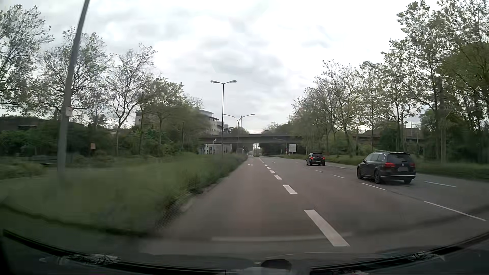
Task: Follow the waypoints while adhering to traffic rules and regulations
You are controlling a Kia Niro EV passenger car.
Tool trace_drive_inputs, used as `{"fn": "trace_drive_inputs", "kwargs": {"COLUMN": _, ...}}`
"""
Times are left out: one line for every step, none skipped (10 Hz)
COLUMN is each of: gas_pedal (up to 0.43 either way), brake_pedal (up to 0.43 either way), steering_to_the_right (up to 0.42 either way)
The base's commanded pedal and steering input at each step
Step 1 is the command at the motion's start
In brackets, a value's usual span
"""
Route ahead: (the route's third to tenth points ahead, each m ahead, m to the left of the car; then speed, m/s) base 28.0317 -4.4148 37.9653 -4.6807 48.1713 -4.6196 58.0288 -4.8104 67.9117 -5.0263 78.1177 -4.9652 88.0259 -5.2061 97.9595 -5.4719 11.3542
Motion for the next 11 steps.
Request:
{"fn": "trace_drive_inputs", "kwargs": {"gas_pedal": 0.130, "brake_pedal": 0.000, "steering_to_the_right": 0.004}}
{"fn": "trace_drive_inputs", "kwargs": {"gas_pedal": 0.130, "brake_pedal": 0.000, "steering_to_the_right": 0.004}}
{"fn": "trace_drive_inputs", "kwargs": {"gas_pedal": 0.130, "brake_pedal": 0.000, "steering_to_the_right": 0.004}}
{"fn": "trace_drive_inputs", "kwargs": {"gas_pedal": 0.130, "brake_pedal": 0.000, "steering_to_the_right": 0.004}}
{"fn": "trace_drive_inputs", "kwargs": {"gas_pedal": 0.118, "brake_pedal": 0.000, "steering_to_the_right": 0.004}}
{"fn": "trace_drive_inputs", "kwargs": {"gas_pedal": 0.118, "brake_pedal": 0.000, "steering_to_the_right": 0.004}}
{"fn": "trace_drive_inputs", "kwargs": {"gas_pedal": 0.118, "brake_pedal": 0.000, "steering_to_the_right": 0.004}}
{"fn": "trace_drive_inputs", "kwargs": {"gas_pedal": 0.118, "brake_pedal": 0.000, "steering_to_the_right": 0.004}}
{"fn": "trace_drive_inputs", "kwargs": {"gas_pedal": 0.118, "brake_pedal": 0.000, "steering_to_the_right": 0.004}}
{"fn": "trace_drive_inputs", "kwargs": {"gas_pedal": 0.118, "brake_pedal": 0.000, "steering_to_the_right": 0.004}}
{"fn": "trace_drive_inputs", "kwargs": {"gas_pedal": 0.118, "brake_pedal": 0.000, "steering_to_the_right": 0.004}}
